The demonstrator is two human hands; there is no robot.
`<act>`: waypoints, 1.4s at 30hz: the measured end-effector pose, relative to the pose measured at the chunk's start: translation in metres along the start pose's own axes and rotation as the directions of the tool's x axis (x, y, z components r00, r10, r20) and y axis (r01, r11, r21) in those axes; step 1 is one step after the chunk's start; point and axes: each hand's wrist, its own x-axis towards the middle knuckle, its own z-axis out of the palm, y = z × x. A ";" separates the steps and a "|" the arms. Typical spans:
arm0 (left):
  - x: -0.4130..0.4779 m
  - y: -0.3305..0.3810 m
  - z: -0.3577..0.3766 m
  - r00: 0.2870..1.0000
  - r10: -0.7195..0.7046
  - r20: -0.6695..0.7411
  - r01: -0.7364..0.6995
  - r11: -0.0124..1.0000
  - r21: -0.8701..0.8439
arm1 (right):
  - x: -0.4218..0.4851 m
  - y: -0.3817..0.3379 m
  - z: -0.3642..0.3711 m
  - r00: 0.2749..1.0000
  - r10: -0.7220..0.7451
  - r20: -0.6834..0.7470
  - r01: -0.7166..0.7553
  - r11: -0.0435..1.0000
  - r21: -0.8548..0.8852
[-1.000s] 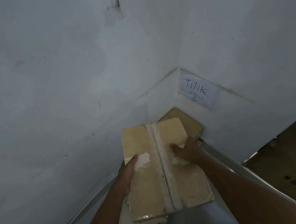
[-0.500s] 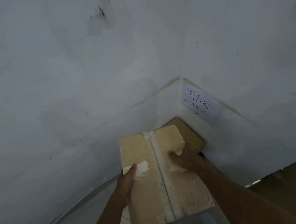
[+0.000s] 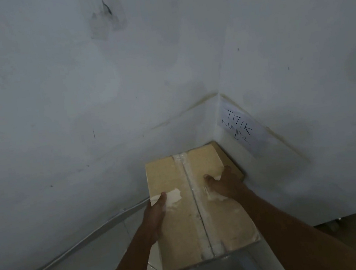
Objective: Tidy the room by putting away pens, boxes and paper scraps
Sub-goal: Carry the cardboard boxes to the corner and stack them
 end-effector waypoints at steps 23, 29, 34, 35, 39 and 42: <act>0.113 -0.008 0.097 0.998 0.001 -0.066 -0.003 1.000 -0.030 | 0.143 0.037 -0.030 0.999 -0.029 0.041 0.030 0.999 -0.029; 0.153 -0.021 0.135 0.995 -0.018 -0.100 0.007 0.994 -0.113 | 0.211 0.061 -0.020 0.999 0.010 0.044 -0.004 0.990 -0.139; 0.206 -0.026 0.144 0.993 -0.023 -0.115 0.010 0.993 -0.113 | 0.257 0.078 -0.003 1.000 -0.003 0.016 0.004 0.995 -0.103; 0.216 -0.026 0.146 0.993 -0.011 -0.114 -0.001 0.995 -0.103 | 0.265 0.081 0.001 1.000 -0.004 0.013 0.006 0.996 -0.093; 0.255 -0.034 0.148 0.992 -0.010 -0.122 -0.001 0.996 -0.088 | 0.297 0.090 0.017 0.999 -0.028 0.020 0.029 0.998 -0.058; 0.277 -0.041 0.151 0.990 -0.010 -0.141 -0.002 0.996 -0.091 | 0.319 0.097 0.031 0.999 -0.043 0.019 0.043 0.999 0.003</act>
